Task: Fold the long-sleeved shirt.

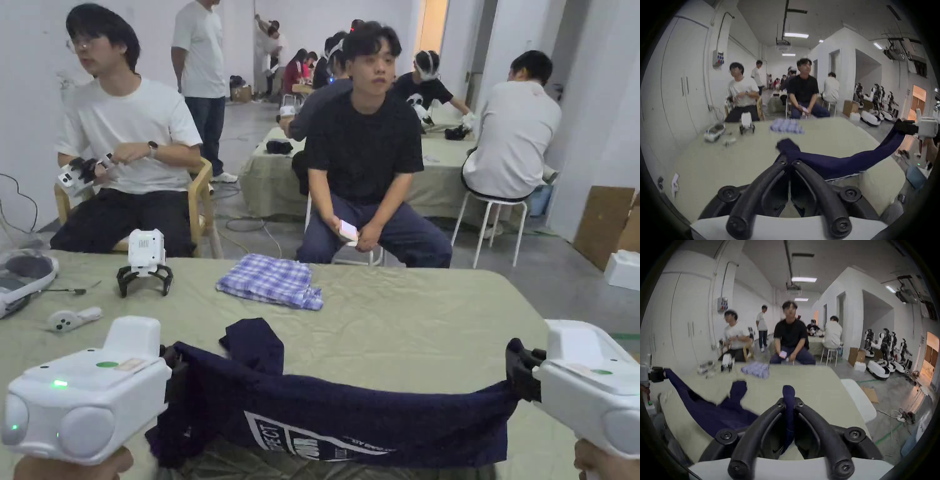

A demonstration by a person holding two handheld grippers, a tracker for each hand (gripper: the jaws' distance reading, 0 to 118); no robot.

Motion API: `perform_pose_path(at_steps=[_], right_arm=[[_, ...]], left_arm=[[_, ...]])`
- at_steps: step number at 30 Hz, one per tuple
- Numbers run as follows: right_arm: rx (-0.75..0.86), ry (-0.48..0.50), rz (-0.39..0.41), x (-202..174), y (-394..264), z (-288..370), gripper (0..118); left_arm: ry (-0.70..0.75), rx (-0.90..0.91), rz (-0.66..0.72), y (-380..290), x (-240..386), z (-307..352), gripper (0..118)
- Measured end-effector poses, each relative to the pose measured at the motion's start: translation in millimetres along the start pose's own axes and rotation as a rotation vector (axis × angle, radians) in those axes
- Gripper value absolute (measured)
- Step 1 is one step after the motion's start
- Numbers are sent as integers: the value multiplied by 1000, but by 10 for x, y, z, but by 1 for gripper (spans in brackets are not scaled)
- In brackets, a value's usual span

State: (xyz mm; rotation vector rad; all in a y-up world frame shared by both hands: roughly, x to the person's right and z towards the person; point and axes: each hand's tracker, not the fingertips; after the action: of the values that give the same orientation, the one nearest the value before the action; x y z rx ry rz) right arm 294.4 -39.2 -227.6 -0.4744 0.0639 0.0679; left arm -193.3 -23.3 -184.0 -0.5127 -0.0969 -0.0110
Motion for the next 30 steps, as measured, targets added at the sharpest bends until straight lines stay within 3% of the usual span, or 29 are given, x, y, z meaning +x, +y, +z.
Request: perform_pose_path(at_steps=[5,7,9,12,14,18,19,20,21,22,23,24,27,30], right_arm=[[-251,35,19,-120,-1218,263,4],[-345,52,-56,-120,-1576,285,4],[-484,47,-41,-169,-1874,245,4],[-566,30,-16,-256,-2100,209,4],[-614,30,-73,-281,-2153,170,4],[-626,-5,-95,-276,-2260,82,6],[-625,-9,-102,-263,-2268,78,16],[-623,-11,-105,-244,-2241,82,40],[-615,-20,-130,-237,-2223,72,76],[-588,-67,-146,-217,-2162,90,113],[-546,-84,-154,-204,-2100,117,118],[-467,-87,-155,-195,-2003,164,118],[-275,-92,-214,-196,-1723,203,118],[-144,-121,-197,-259,-1552,174,117]], left_arm=[[-59,-236,-24,-1139,-3,190,3],[-69,-351,-24,-1462,11,177,3],[-88,-420,-69,-1733,24,194,3],[-33,-511,-190,-1991,72,97,3],[-20,-522,-153,-2080,10,13,3],[-28,-557,-67,-2204,-66,-100,6],[-33,-557,-38,-2210,-81,-85,23],[-48,-561,6,-2196,-116,-100,52],[-48,-571,19,-2170,-142,-109,87],[-25,-562,39,-2112,-156,-113,111],[-3,-537,41,-2043,-149,-108,107],[-16,-399,35,-1893,-146,-18,104],[23,-271,17,-1492,-7,-42,107],[19,-141,43,-1148,125,-146,106]])
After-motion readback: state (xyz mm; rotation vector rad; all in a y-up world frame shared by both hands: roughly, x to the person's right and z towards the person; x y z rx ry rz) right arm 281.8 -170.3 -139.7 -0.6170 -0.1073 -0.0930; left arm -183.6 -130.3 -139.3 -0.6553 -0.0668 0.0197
